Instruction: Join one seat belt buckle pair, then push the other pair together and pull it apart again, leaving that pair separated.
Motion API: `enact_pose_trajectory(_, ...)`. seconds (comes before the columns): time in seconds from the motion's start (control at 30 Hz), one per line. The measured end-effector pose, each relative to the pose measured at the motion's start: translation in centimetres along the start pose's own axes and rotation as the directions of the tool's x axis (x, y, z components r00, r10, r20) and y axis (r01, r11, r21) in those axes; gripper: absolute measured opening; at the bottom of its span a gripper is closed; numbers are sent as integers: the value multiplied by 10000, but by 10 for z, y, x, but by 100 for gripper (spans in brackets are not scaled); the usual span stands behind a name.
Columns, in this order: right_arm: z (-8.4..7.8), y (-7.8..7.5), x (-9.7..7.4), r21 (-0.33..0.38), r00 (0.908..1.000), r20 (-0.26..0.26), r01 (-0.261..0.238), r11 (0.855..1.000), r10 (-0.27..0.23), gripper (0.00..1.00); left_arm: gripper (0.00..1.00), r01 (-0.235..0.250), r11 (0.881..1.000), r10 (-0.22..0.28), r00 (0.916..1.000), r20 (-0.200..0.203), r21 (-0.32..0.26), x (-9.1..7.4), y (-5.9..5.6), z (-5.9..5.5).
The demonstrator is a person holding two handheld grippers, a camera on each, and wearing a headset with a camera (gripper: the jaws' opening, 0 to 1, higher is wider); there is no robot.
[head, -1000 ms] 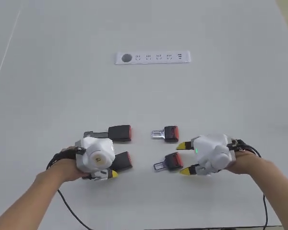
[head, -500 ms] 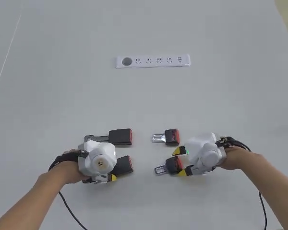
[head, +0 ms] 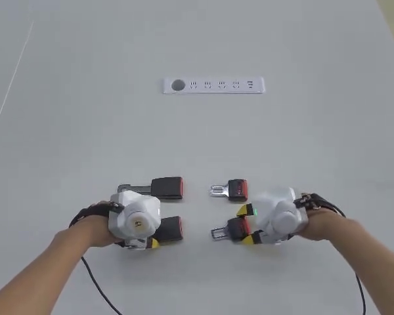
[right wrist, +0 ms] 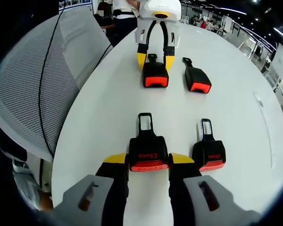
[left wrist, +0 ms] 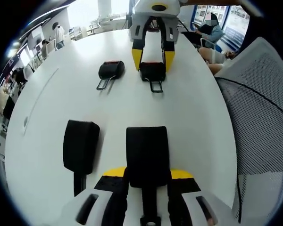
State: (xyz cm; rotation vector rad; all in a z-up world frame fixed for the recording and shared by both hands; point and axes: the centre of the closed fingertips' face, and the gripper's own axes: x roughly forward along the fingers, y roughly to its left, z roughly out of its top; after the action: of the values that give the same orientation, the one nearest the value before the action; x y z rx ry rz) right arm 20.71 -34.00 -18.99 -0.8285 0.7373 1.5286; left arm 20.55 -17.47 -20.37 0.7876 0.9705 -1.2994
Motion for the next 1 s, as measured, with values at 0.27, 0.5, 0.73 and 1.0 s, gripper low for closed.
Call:
enact_pose_trajectory(0.27, 0, -1, 1, 586, 9990, 47, 434, 9973, -438, 31, 33, 140, 9974, -134, 9999, -100, 704, 3, -1, -1)
enact_pose_trajectory(0.5, -6, -4, 7, 1158, 9976, 107, 666, 9910, -683, 31, 32, 249, 9945, -231, 9996, -190, 1021, 2, -1, 0)
enact_pose_trajectory(0.73, -4, -3, 12, 1279, 9969, 156, 750, 9889, -776, 31, 32, 310, 9929, -278, 9992, -291, 1149, 1, -2, 1)
enact_pose_trajectory(1.0, 3, 0, 19, 1272, 9969, 225, 718, 9893, -753, 31, 32, 267, 9949, -251, 9995, -176, 977, 3, -1, -2)
